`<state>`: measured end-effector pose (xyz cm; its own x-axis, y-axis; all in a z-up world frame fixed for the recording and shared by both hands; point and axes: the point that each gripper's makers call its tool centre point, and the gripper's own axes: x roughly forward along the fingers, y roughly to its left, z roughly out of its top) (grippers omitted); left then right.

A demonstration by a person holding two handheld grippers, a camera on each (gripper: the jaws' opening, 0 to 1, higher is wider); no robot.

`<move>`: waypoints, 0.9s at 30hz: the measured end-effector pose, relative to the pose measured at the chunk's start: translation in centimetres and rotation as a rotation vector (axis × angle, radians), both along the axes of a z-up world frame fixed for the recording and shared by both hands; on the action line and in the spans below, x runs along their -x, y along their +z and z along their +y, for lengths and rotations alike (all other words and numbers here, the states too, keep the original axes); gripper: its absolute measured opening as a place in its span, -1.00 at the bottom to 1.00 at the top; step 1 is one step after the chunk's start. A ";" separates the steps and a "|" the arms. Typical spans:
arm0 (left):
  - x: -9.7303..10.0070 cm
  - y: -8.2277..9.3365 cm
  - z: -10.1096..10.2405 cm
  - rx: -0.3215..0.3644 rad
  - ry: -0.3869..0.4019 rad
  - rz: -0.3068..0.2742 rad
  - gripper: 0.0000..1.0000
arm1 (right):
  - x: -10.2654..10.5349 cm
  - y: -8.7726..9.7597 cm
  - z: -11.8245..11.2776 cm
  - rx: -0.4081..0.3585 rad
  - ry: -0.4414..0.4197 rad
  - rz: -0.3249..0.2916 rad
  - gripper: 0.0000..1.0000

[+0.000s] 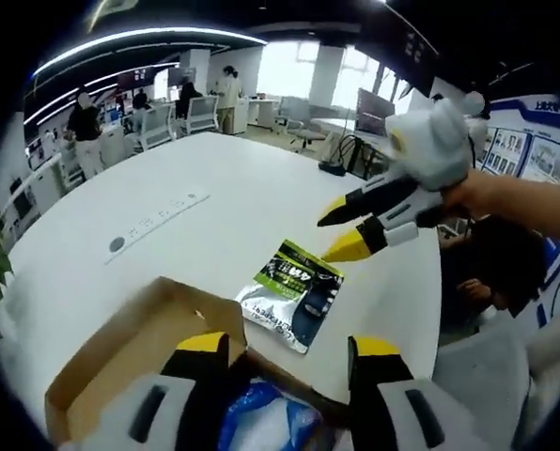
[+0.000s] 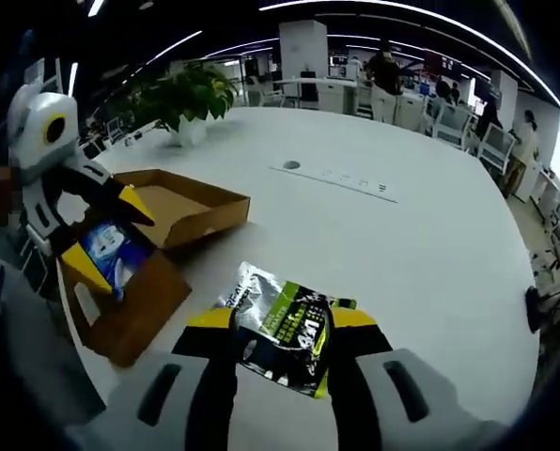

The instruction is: Operate the shoe box by opening the lid, removing the specified soft item, and placing it in the target area until the item is outside and the box remains undamaged.

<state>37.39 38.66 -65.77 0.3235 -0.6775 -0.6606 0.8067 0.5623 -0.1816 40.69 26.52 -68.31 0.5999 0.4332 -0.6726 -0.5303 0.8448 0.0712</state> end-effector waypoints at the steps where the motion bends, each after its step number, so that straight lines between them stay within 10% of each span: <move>1: 0.0 0.3 0.5 0.008 0.009 -0.005 0.09 | 0.2 0.3 0.4 -0.012 0.003 0.000 -0.27; 27: 2.4 3.4 12.7 0.121 0.163 -0.077 0.68 | 4.1 2.7 11.3 -0.124 0.215 -0.008 0.01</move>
